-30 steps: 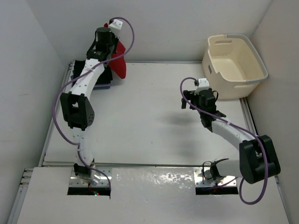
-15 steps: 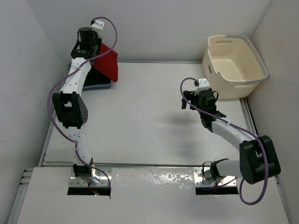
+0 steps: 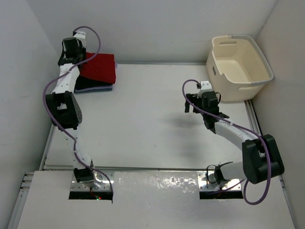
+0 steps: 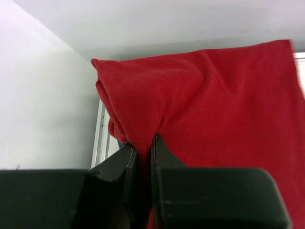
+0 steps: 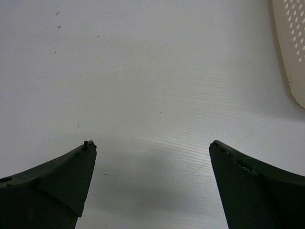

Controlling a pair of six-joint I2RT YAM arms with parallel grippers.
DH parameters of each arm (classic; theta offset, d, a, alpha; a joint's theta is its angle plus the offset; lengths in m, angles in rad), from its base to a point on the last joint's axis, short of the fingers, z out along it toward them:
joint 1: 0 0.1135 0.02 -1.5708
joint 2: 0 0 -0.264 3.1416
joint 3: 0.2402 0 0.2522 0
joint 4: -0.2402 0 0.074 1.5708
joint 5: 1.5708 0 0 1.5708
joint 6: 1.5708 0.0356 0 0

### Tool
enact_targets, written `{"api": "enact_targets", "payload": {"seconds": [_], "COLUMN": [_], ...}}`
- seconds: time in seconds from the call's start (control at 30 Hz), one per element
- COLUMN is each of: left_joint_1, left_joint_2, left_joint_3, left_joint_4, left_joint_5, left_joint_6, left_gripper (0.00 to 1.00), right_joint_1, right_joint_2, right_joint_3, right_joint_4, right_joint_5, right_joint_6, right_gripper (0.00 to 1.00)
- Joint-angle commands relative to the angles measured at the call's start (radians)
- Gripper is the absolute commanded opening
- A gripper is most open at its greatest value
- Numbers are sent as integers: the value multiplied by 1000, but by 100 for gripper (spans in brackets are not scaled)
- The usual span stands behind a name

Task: Fold and stack the t-shirts
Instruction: Put the neatly folded tshirt into the corner of the board with the left arm

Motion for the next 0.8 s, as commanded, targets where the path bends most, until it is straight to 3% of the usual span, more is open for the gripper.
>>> {"api": "enact_targets", "payload": {"seconds": [0.0,0.17,0.3,0.33,0.37,0.43,0.5,0.67,0.77], "left_joint_1": [29,57,63,69,70,77,78,78,78], "left_joint_2": [43,103,124,128,134,140,146,120,73], "left_joint_3": [23,76,84,90,93,102,121,161,211], "left_joint_4": [101,50,44,35,27,7,-12,-45,-115], "left_joint_5": [-11,-25,-103,-112,-118,-134,-155,-183,-122], "left_joint_6": [-22,-59,-67,-68,-70,-70,-82,-131,-237], "left_gripper": [0,0,7,14,35,44,97,100,100], "right_joint_1": [4,2,2,2,2,2,2,2,2], "right_joint_2": [8,17,22,22,22,23,22,10,-10], "right_joint_3": [46,56,59,59,59,59,62,62,71], "right_joint_4": [14,8,2,0,0,-3,-8,-18,-49], "right_joint_5": [-9,-13,-10,-10,-9,-10,-13,-13,-1], "right_joint_6": [-9,-8,-9,-9,-8,-9,-8,-2,6], "right_gripper": [99,99,99,99,99,99,99,99,99]}}
